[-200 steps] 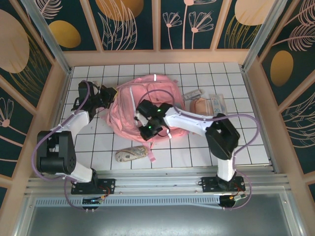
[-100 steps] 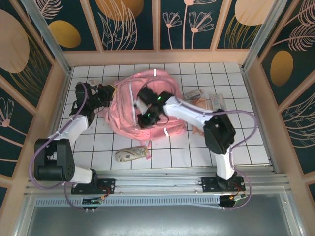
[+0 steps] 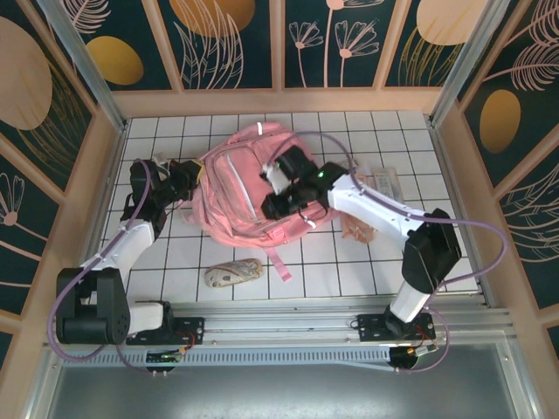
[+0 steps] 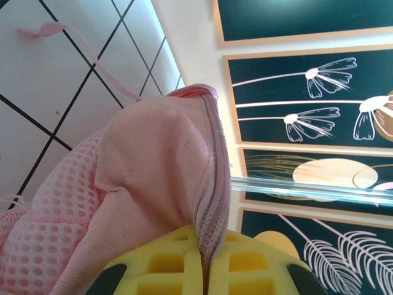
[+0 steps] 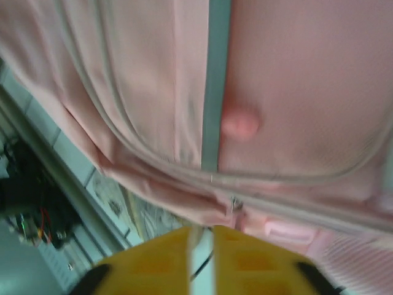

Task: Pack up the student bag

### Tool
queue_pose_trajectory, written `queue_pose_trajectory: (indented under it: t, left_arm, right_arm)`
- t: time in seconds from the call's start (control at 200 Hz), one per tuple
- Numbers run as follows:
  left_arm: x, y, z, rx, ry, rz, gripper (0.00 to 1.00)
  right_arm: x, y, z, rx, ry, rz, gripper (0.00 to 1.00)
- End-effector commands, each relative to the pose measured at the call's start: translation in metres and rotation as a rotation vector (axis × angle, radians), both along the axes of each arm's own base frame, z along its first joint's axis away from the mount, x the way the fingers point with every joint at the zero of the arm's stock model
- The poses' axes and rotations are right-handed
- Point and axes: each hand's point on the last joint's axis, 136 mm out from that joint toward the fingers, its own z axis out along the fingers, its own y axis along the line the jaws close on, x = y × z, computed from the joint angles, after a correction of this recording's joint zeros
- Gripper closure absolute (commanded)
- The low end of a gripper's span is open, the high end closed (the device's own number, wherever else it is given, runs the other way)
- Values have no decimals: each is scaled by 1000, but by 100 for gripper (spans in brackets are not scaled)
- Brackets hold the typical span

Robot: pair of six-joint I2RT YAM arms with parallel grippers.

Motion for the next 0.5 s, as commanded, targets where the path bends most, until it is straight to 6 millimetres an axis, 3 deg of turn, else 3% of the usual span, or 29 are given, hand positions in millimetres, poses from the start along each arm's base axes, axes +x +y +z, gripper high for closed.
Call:
queue_pose_trajectory:
  t: [0.0, 0.04, 0.1, 0.14, 0.195, 0.34, 0.395, 0.495]
  left_arm:
    - [-13, 0, 16, -30, -29, 0, 100]
    - [-18, -2, 8, -33, -11, -7, 100]
    - [-23, -4, -1, -29, 8, -14, 100]
    - [-25, -4, -5, -10, 20, -22, 88]
    - [-25, -2, -7, 56, 32, -34, 78]
    - [-20, 8, 11, 315, 29, -79, 60]
    - [-23, 17, 16, 437, 36, -87, 44]
    - [-37, 28, 13, 591, 60, -107, 37]
  right_arm:
    - [-28, 6, 3, 124, 82, -15, 76]
    - [-35, 6, -3, 161, 119, -46, 71]
    - [-34, 3, -11, 197, 153, -128, 51]
    - [-28, -1, -14, 219, 168, -186, 39]
    - [-17, -3, -14, 260, 198, -251, 38]
    - [9, -9, -9, 319, 241, -394, 38]
    - [12, -10, -18, 302, 274, -432, 40]
    - [19, -16, -41, 232, 355, -496, 41]
